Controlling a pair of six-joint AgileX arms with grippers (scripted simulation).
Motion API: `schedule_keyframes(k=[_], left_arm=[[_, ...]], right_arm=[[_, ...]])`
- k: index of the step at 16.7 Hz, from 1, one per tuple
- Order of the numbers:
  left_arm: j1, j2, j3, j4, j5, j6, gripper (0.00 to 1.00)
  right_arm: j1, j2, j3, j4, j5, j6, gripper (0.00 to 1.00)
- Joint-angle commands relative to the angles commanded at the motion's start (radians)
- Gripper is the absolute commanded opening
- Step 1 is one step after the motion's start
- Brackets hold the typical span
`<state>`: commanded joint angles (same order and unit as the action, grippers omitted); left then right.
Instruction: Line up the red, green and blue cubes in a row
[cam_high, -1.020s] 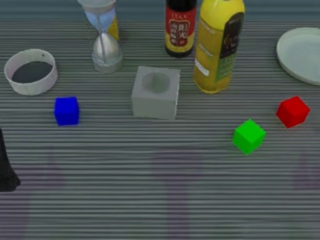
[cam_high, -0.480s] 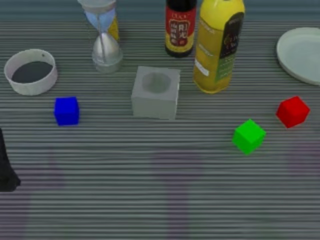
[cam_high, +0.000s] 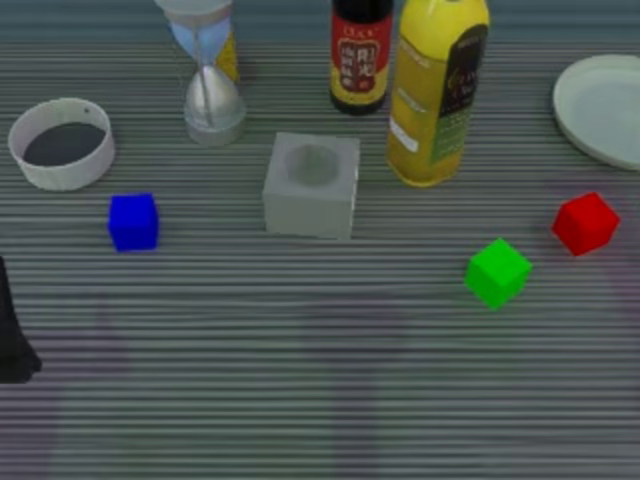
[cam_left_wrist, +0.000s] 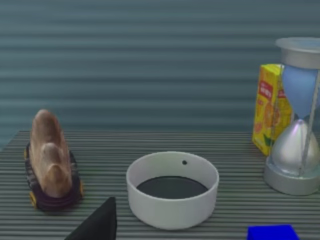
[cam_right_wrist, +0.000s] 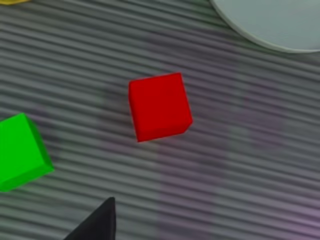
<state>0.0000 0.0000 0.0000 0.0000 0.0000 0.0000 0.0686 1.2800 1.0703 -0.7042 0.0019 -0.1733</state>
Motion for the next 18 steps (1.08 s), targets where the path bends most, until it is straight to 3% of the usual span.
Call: schedule_keyframes(k=[10, 18], left_arm=[[0.0, 0.0, 0.0, 0.0, 0.0, 0.0, 1.0], [0.0, 0.0, 0.0, 0.0, 0.0, 0.0, 1.0]], right_arm=[[0.046, 0.831, 0.705, -0.457, 0.002, -0.116, 1.0], [0.054, 0.955, 0.824, -0.526, 0.002, -0.135, 1.0]])
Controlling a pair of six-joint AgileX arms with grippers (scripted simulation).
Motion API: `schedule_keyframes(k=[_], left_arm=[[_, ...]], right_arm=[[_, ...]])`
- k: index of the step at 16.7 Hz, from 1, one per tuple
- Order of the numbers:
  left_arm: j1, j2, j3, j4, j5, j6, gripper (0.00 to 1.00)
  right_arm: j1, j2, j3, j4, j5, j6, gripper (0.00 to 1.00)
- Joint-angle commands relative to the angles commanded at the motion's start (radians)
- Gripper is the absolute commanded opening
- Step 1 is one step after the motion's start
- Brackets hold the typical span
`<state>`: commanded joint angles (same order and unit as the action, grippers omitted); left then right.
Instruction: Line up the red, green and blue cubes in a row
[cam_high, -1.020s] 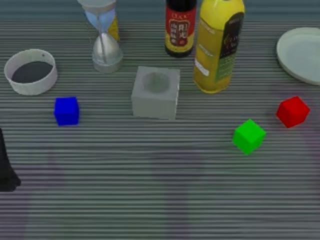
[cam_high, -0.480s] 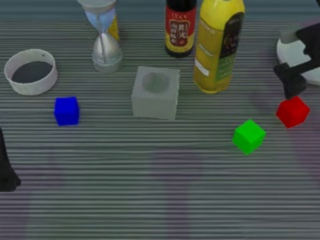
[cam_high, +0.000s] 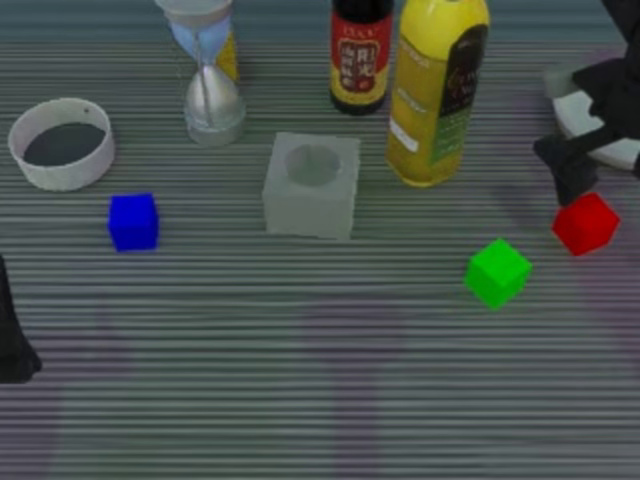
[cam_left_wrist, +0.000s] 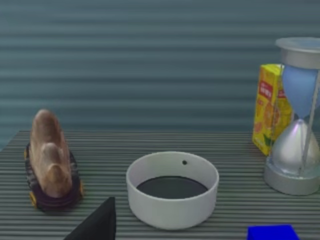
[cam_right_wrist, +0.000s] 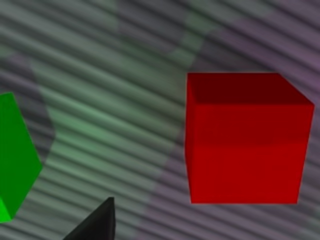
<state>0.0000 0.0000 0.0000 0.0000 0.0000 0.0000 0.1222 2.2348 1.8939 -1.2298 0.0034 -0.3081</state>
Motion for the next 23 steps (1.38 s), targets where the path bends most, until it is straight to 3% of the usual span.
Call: schedule_keyframes(k=[4, 10, 15, 23], left_arm=[[0.0, 0.0, 0.0, 0.0, 0.0, 0.0, 1.0], [0.0, 0.0, 0.0, 0.0, 0.0, 0.0, 1.0], [0.0, 0.0, 0.0, 0.0, 0.0, 0.0, 1.0], [0.0, 0.0, 0.0, 0.0, 0.0, 0.0, 1.0]], right_arm=[[-0.002, 0.011, -0.035, 0.042, 0.0, -0.001, 1.0], [0.001, 0.083, -0.185, 0.274, 0.001, 0.002, 1.0], [0.002, 0.095, -0.206, 0.301, 0.001, 0.003, 1.0], [0.002, 0.095, -0.206, 0.301, 0.001, 0.003, 0.4]])
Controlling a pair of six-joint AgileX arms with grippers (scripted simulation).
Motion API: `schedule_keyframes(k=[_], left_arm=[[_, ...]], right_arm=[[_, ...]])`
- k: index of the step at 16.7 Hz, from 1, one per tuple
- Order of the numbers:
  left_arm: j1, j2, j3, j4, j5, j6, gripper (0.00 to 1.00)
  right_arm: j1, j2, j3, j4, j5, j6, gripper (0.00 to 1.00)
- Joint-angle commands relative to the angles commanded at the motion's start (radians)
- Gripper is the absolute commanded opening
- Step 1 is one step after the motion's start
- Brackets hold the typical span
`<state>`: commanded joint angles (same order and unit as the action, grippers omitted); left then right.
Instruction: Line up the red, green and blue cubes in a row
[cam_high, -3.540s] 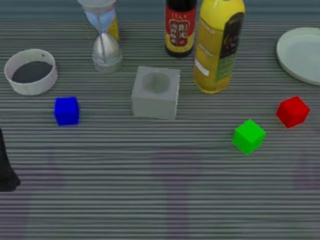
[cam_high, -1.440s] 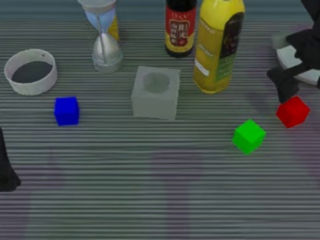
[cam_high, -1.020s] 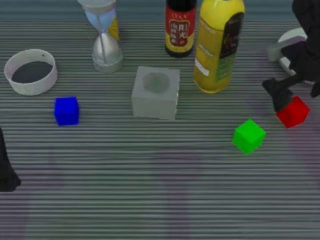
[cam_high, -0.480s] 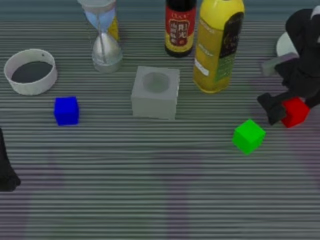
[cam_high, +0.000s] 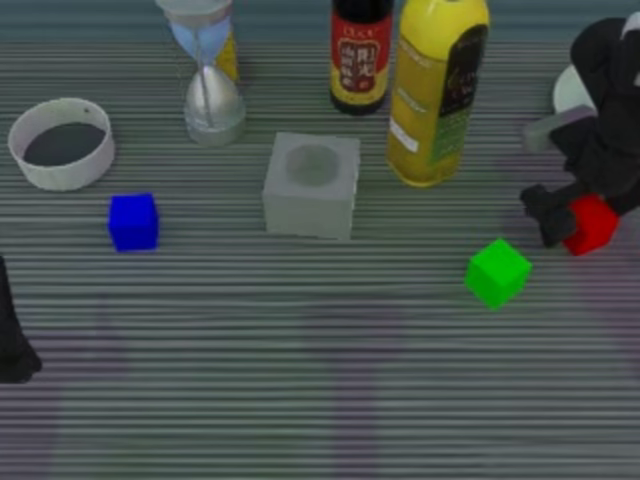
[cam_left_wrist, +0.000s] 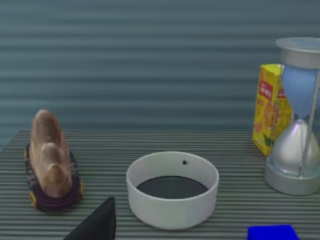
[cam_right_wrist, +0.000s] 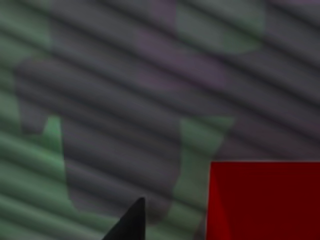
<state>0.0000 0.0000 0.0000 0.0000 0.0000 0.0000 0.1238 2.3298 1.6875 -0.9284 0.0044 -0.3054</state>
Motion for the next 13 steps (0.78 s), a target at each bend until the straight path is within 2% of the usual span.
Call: schedule_keyframes(k=[5, 13], left_arm=[[0.0, 0.0, 0.0, 0.0, 0.0, 0.0, 1.0], [0.0, 0.0, 0.0, 0.0, 0.0, 0.0, 1.0]], right_arm=[[0.0, 0.0, 0.0, 0.0, 0.0, 0.0, 0.02], [0.0, 0.0, 0.0, 0.0, 0.0, 0.0, 0.0]])
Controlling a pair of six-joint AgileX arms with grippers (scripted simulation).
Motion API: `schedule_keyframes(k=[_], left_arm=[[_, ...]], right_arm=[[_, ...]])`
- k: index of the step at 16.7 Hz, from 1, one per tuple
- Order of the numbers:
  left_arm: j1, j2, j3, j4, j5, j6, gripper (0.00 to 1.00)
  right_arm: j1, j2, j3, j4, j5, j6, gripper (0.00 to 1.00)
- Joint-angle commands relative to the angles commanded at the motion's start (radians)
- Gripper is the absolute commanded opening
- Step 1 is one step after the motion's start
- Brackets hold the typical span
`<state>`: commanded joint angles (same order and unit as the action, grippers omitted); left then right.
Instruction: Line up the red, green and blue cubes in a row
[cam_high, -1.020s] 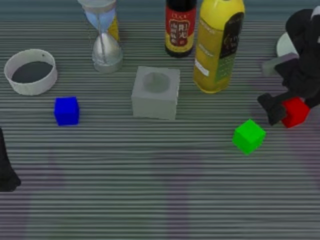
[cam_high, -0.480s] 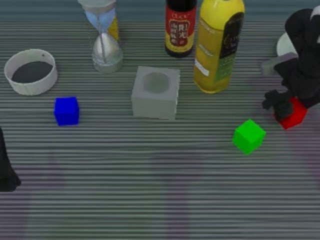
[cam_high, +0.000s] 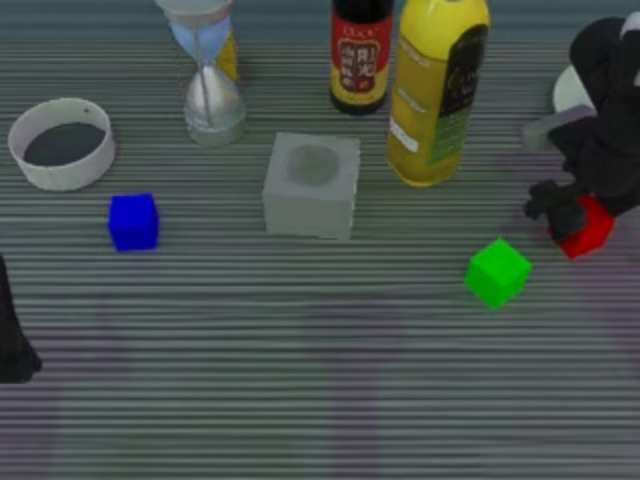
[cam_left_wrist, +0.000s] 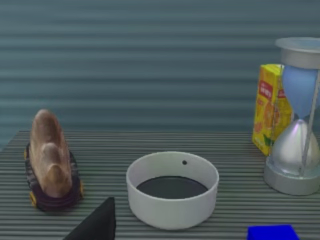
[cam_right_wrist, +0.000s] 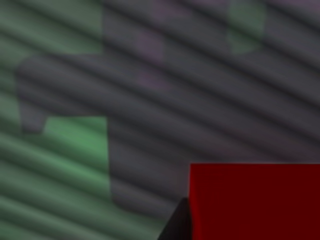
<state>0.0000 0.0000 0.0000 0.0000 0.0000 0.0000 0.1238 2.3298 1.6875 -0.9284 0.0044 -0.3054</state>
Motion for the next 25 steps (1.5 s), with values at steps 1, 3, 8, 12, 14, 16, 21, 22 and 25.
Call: schedule_keyframes(k=[1, 3, 8, 12, 14, 16, 21, 22, 25], left_arm=[[0.0, 0.0, 0.0, 0.0, 0.0, 0.0, 1.0], [0.0, 0.0, 0.0, 0.0, 0.0, 0.0, 1.0], [0.0, 0.0, 0.0, 0.0, 0.0, 0.0, 1.0], [0.0, 0.0, 0.0, 0.0, 0.0, 0.0, 1.0], [0.0, 0.0, 0.0, 0.0, 0.0, 0.0, 1.0], [0.0, 0.0, 0.0, 0.0, 0.0, 0.0, 1.0], [0.0, 0.0, 0.0, 0.0, 0.0, 0.0, 1.0], [0.0, 0.0, 0.0, 0.0, 0.0, 0.0, 1.0], [0.0, 0.0, 0.0, 0.0, 0.0, 0.0, 1.0]], right_arm=[[-0.002, -0.031, 0.007, -0.012, -0.008, 0.006, 0.0], [-0.001, -0.036, 0.023, -0.029, -0.009, 0.006, 0.0], [0.004, -0.082, 0.136, -0.198, -0.01, 0.006, 0.0], [0.007, -0.103, 0.172, -0.248, -0.009, 0.004, 0.0], [0.002, -0.099, 0.17, -0.246, -0.01, 0.006, 0.0], [0.013, -0.096, 0.175, -0.248, -0.009, 0.019, 0.0], [0.165, -0.063, 0.238, -0.282, -0.004, 0.231, 0.0], [0.211, -0.055, 0.254, -0.292, -0.002, 0.3, 0.0], [0.369, -0.032, 0.298, -0.325, 0.003, 0.551, 0.0]])
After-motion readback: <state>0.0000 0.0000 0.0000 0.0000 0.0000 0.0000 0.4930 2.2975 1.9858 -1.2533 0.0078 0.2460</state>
